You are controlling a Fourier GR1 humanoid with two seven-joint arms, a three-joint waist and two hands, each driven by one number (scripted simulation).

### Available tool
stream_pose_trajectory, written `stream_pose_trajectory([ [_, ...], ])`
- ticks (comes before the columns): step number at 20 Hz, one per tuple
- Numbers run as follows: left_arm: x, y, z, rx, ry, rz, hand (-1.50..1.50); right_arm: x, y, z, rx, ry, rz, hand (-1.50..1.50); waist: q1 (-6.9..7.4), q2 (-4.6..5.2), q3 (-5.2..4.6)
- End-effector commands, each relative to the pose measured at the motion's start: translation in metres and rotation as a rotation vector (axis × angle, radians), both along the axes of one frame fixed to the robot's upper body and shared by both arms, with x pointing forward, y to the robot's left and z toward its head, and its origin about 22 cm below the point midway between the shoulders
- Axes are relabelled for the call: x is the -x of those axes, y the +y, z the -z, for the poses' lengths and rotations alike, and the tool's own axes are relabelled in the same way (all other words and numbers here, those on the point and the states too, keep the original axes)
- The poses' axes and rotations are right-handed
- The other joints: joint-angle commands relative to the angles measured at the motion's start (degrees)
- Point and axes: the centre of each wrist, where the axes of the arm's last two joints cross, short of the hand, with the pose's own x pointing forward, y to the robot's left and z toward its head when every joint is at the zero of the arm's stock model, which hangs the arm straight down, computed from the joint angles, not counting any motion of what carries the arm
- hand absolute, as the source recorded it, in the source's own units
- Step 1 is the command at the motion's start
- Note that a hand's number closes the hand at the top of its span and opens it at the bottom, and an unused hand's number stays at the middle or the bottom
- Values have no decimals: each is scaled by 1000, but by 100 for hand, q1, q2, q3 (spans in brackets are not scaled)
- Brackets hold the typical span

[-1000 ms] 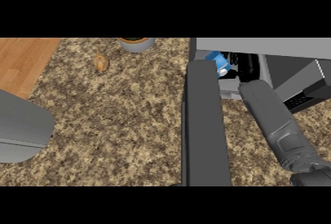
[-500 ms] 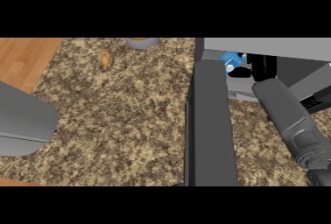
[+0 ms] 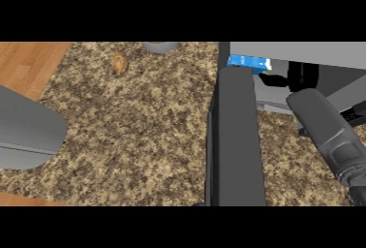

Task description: Pick up the milk, place it into the microwave and close the microwave

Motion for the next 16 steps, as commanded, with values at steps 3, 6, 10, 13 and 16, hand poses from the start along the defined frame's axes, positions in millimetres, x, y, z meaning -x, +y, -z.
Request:
stream_pose_trajectory([
  [3,-7,-1,2,-14,21,44,-150,-3,14,-2,5,-5,-108,-150,38,4,13],
  [6,-10,-8,2,-42,36,81,-150,-9,17,-13,-28,-8,-180,-150,-34,-41,13],
  [10,-12,-12,12,-30,35,130,-150,-4,24,-1,-102,30,-237,-150,-69,-66,2],
  [13,-24,-18,11,-35,33,173,-150,-7,34,-5,-190,26,-328,-150,-219,-90,4],
  [16,-19,-21,16,-26,52,214,-150,-2,21,3,-278,38,-342,-150,-234,-139,2],
])
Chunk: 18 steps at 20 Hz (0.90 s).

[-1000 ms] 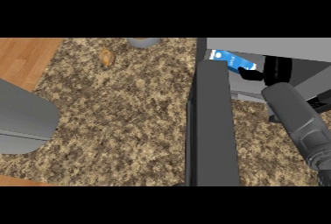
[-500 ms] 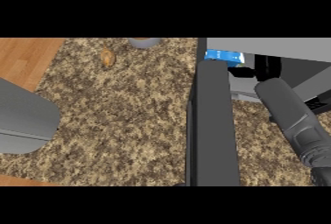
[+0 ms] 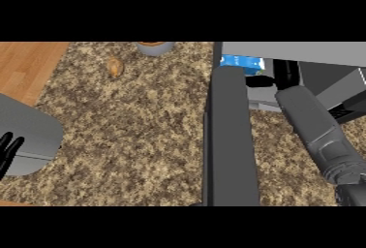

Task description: Pick up the milk, place it into the microwave and close the microwave

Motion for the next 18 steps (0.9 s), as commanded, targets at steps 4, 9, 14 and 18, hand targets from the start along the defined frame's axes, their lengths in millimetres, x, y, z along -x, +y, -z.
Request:
stream_pose_trajectory([
  [4,-3,-18,4,18,-5,89,-150,9,-1,18,-229,17,-99,-150,-117,-82,0],
  [9,-6,-36,2,5,-12,141,-150,27,9,51,-358,69,-174,-150,-239,-142,-7],
  [14,-22,-46,3,34,8,177,150,43,-17,70,-491,135,-225,-150,-415,-191,-16],
  [18,-22,-68,-3,26,38,216,150,47,-11,76,-607,150,-307,-150,-522,-259,-21],
])
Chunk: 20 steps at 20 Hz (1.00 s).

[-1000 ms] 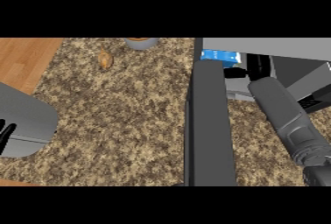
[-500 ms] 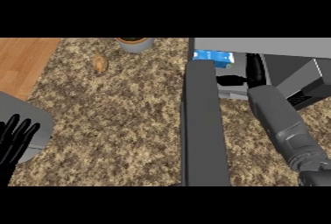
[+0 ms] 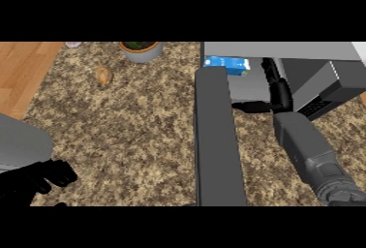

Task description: Pick up the milk, place it into the microwave and close the microwave

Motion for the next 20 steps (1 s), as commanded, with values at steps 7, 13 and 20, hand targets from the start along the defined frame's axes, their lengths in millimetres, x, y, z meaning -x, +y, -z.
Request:
stream_pose_trajectory([
  [7,-2,-24,2,-6,62,67,150,51,2,61,-168,38,-71,-150,-183,-99,-15],
  [13,-20,-55,13,-50,97,147,150,97,-20,95,-142,67,-99,-150,-328,-144,-23],
  [20,-36,-111,16,-112,39,166,150,130,-45,101,-185,78,-63,-150,-439,-179,-33],
])
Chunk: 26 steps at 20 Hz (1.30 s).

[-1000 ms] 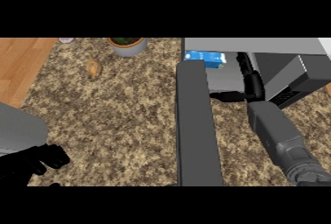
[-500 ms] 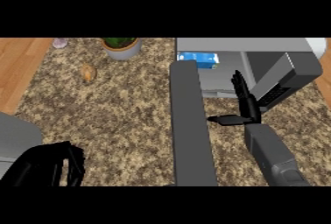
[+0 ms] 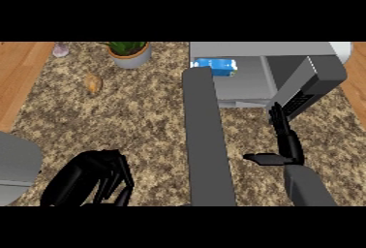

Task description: Pick up the milk, place it into the microwave and close the microwave

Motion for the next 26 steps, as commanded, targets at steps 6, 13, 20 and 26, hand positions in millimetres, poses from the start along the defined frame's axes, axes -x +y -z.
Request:
stream_pose_trajectory([
  [6,-33,-76,3,-135,-63,123,150,65,-29,8,6,-23,-7,-150,-79,7,-4],
  [13,-36,-125,66,-280,-4,208,150,101,-69,-16,29,-90,-25,-150,-140,37,-5],
  [20,-62,-141,109,-319,-53,142,150,124,-77,-45,23,-147,-132,-150,-254,71,-12],
  [26,-52,-158,129,-239,-93,75,150,117,-66,-81,-32,-205,-165,-150,-334,89,-18],
])
